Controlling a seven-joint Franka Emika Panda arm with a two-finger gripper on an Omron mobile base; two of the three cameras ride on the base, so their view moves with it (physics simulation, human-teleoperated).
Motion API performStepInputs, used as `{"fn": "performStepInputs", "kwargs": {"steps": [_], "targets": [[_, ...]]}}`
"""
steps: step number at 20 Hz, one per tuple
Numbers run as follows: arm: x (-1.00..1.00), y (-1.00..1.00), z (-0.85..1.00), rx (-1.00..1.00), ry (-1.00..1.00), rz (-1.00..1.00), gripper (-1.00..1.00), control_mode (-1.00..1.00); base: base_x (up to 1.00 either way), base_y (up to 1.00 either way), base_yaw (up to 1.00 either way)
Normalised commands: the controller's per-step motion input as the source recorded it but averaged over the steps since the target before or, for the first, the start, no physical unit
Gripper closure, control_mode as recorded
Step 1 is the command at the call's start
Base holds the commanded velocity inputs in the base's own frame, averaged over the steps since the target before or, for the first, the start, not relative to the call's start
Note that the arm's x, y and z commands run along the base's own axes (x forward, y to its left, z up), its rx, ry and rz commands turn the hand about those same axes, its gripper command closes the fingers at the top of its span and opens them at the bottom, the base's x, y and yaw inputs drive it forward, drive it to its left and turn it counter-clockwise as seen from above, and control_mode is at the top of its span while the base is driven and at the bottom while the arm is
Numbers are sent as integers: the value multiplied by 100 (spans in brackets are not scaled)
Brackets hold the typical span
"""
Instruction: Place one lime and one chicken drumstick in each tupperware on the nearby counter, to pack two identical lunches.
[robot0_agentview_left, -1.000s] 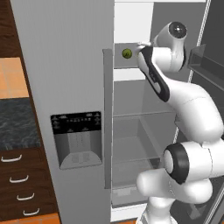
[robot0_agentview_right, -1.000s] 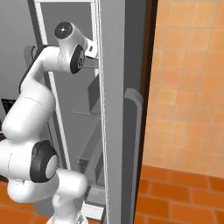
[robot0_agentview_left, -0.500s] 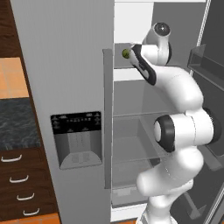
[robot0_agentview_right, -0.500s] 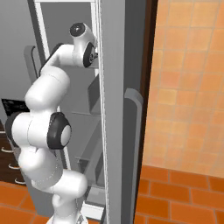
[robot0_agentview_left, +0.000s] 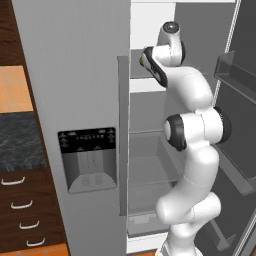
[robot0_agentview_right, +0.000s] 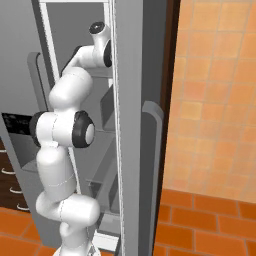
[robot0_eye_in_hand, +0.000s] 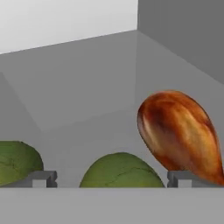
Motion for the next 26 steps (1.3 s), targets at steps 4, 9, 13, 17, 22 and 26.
{"fn": "performStepInputs", "kwargs": {"steps": [4,9,13,17,22,26], "targets": [[42,-28,-34,0,8,-8,-100,-100,0,0,0],[-18,-2,-45,0,5,-4,100,-100,0,0,0],[-50,0,-56,0,0,-1,100,-100,0,0,0],[-86,0,-43,-1,-11,0,100,-100,0,0,0],[-100,1,-41,-4,-34,0,100,-100,0,0,0],[-100,27,-9,-3,-32,0,100,-100,0,0,0]]}}
